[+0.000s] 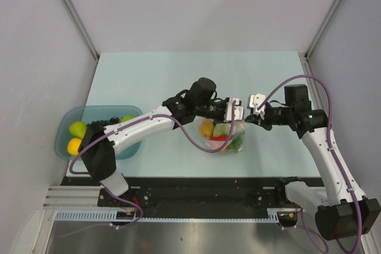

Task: Place the food in the zip-top bag and seal the zipper
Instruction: Zip the zipper food storage bag at the center of the board.

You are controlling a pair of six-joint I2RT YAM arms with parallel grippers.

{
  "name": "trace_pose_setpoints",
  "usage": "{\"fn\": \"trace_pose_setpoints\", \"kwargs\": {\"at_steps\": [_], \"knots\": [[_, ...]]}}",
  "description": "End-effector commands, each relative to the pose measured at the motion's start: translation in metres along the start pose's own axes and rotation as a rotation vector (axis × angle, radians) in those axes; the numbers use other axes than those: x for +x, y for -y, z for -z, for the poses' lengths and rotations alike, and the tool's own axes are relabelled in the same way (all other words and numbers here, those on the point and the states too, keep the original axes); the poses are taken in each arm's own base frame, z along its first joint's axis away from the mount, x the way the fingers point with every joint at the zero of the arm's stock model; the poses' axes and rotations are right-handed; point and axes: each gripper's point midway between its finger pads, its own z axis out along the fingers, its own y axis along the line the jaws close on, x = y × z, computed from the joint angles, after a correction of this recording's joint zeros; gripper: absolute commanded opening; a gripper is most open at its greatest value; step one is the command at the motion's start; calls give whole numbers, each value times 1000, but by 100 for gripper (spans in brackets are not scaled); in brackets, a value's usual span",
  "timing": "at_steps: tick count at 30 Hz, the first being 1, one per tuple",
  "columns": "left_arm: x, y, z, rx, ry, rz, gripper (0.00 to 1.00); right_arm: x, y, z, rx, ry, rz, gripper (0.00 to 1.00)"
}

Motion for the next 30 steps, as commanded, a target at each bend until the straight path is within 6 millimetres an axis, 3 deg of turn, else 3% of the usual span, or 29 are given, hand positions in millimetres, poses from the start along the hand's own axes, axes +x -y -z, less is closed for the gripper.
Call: {"fn": "trace_pose_setpoints", "kwargs": {"at_steps": [1,12,23,30], "knots": [[6,-6,37,-60,-51,-35,0,4,0,11,32,-5,28,0],[49,-8,81,-138,-181,-18,0,23,1,21,76,-58,57,0],[90,-5,138,-223,-317,21,0,35,2,28,93,-97,47,0],[99,-1,168,-266,-367,27,1,36,4,28,86,-102,42,0]]}}
